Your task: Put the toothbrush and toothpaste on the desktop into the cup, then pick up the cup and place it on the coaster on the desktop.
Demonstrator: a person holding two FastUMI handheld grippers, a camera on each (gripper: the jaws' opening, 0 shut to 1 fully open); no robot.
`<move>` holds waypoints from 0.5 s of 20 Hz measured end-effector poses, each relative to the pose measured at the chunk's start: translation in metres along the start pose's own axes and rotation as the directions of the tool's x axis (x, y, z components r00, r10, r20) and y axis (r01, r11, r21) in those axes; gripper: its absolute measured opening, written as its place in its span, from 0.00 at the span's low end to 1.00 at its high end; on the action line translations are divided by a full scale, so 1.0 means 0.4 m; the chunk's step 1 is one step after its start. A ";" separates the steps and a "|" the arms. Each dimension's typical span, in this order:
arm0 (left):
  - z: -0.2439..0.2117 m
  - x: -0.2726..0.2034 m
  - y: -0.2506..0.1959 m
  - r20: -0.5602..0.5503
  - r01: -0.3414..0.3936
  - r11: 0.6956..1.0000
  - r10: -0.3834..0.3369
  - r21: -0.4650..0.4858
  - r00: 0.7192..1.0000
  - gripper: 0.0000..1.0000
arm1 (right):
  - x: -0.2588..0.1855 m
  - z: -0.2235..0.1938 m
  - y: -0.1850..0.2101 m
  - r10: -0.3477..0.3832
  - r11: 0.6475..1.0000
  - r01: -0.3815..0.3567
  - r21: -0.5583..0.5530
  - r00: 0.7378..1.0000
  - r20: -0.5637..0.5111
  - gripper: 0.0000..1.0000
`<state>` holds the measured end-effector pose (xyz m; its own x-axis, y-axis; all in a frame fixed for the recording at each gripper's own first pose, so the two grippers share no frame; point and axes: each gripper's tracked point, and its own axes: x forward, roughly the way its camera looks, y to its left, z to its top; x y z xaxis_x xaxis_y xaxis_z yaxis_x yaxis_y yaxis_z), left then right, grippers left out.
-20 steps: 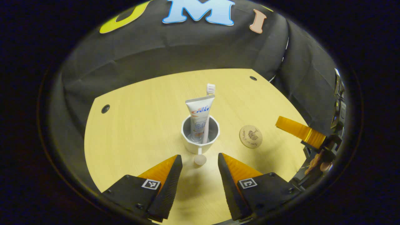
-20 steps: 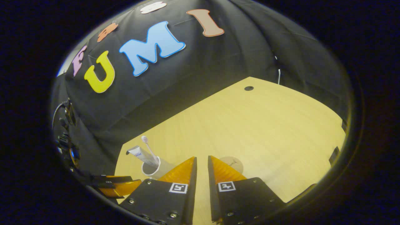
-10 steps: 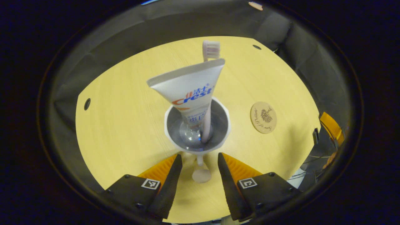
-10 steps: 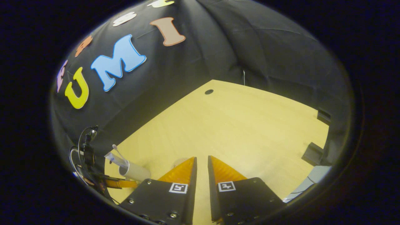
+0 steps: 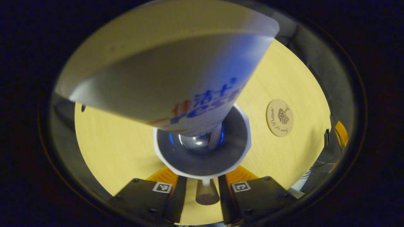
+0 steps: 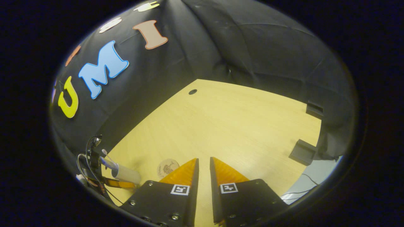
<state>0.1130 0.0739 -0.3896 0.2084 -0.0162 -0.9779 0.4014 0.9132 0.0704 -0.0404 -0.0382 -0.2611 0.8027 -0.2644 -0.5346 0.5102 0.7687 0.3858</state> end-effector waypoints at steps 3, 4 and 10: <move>-0.003 -0.003 -0.005 -0.002 0.001 1.000 -0.001 -0.001 1.000 0.36 | 0.011 -0.001 -0.005 0.002 1.000 -0.002 0.011 1.000 -0.019 0.21; 0.002 -0.007 -0.009 0.006 0.007 1.000 -0.007 -0.007 1.000 0.36 | 0.013 0.002 -0.007 0.003 1.000 -0.003 0.010 1.000 -0.022 0.21; 0.004 -0.025 -0.082 0.024 0.053 0.998 -0.053 -0.031 0.998 0.36 | 0.027 0.011 -0.011 0.018 1.000 -0.018 0.016 0.999 -0.041 0.21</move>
<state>0.0992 0.0435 -0.3818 0.2082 -0.0739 -0.9753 0.3841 0.9232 0.0121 -0.0326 -0.0469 -0.2651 0.7985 -0.2263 -0.5578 0.5008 0.7639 0.4070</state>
